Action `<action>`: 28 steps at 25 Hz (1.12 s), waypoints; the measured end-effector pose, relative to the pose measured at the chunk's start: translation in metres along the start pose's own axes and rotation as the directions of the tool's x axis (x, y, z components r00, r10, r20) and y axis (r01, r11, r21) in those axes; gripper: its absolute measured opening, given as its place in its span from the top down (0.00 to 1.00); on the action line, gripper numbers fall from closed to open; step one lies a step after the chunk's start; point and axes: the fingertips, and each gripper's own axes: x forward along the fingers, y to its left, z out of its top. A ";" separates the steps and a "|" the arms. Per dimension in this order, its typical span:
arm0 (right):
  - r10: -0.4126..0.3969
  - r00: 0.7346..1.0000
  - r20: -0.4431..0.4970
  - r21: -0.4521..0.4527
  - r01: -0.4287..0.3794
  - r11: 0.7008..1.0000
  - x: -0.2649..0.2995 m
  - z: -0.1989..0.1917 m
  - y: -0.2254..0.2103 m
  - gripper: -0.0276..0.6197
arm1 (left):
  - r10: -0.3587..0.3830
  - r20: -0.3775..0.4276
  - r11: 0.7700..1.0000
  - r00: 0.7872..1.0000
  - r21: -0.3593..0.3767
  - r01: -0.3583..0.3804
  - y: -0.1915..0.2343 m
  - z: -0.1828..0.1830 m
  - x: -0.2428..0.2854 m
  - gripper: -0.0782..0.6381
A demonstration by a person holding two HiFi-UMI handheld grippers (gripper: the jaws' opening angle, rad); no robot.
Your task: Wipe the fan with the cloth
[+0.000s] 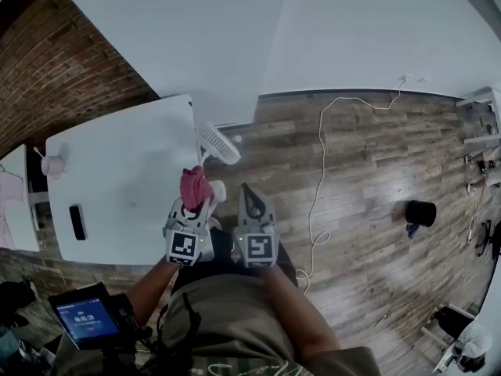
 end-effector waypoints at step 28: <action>0.139 0.989 -0.053 -0.019 -0.140 0.990 -0.006 0.005 0.009 0.96 | 0.142 0.051 0.990 0.989 0.012 -0.143 0.062 0.046 0.082 0.81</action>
